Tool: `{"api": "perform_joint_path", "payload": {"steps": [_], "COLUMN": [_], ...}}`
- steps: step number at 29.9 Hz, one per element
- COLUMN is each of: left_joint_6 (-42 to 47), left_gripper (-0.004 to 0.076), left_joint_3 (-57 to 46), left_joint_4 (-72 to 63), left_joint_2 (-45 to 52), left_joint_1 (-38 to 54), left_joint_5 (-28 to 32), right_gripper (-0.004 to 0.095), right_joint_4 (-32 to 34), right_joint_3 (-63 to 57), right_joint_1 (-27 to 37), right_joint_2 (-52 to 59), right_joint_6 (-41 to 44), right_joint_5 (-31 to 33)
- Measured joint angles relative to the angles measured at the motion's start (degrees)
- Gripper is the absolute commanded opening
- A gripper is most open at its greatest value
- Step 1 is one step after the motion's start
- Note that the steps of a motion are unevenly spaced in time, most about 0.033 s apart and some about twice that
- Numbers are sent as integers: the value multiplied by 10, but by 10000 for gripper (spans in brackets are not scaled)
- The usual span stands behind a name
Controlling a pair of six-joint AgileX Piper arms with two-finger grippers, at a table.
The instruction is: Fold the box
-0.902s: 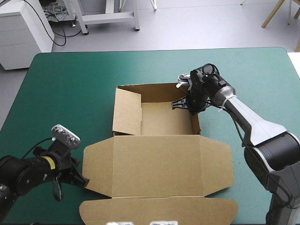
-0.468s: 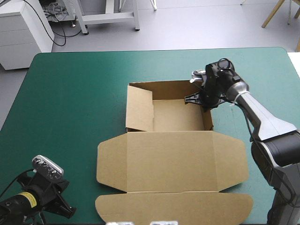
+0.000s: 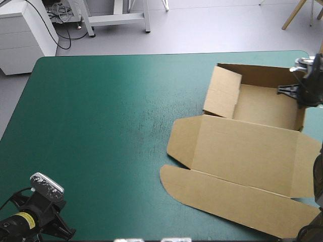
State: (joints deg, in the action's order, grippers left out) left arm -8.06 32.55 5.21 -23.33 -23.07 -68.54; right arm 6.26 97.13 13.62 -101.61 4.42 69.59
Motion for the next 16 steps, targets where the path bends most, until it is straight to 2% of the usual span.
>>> {"api": "perform_joint_path", "payload": {"steps": [8,11,16], "left_joint_6": [0,0,0], "left_gripper": [-10,-10,-10], "left_joint_3": [-2,-2,-2], "left_joint_4": [-6,-13,-15], "left_joint_2": [0,0,0], "left_joint_1": [0,0,0], "left_joint_5": [-6,-10,-15], "right_gripper": [4,133,484], "right_joint_4": [12,15,9], "right_joint_3": [0,0,0], "right_joint_1": [149,172,173], "right_joint_2": [1,1,1], "right_joint_6": [15,7,-21], "right_joint_5": [-16,-16,-12]}}
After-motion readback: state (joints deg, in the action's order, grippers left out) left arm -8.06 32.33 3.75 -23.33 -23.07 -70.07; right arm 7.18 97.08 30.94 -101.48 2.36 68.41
